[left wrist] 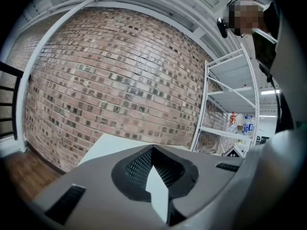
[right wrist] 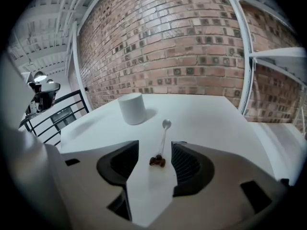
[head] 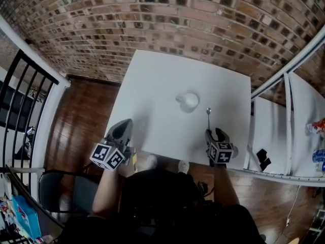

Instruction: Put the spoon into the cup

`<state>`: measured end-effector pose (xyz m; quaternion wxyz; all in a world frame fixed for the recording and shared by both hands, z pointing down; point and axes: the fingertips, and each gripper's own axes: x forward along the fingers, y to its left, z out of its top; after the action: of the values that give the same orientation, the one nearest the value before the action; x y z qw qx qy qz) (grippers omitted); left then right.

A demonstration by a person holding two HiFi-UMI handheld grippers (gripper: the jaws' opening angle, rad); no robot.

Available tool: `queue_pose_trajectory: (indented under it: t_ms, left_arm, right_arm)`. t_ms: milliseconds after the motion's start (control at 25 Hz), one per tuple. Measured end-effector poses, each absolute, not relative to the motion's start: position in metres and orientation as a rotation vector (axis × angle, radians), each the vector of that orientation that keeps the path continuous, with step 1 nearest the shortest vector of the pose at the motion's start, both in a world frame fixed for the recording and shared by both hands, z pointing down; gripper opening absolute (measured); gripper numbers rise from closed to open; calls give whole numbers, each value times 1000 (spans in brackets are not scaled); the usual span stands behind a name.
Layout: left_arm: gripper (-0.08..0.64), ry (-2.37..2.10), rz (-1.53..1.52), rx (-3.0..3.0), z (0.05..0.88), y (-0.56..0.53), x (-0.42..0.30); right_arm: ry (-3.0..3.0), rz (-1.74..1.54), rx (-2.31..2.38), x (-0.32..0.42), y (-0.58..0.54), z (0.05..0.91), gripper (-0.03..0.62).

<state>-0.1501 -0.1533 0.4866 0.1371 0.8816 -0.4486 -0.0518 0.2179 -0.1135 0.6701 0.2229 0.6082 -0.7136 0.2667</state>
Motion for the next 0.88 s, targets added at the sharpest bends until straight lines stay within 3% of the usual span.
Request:
queue_pose_trajectory:
  t_ms: [520, 880]
  left_arm:
    - [3, -1333, -75, 2497, 503, -143, -166]
    - [3, -1305, -92, 2501, 508, -148, -159]
  right_arm:
    - [-1816, 776, 1689, 214, -115, 711, 192]
    - [-1776, 717, 1717, 213, -114, 714, 137]
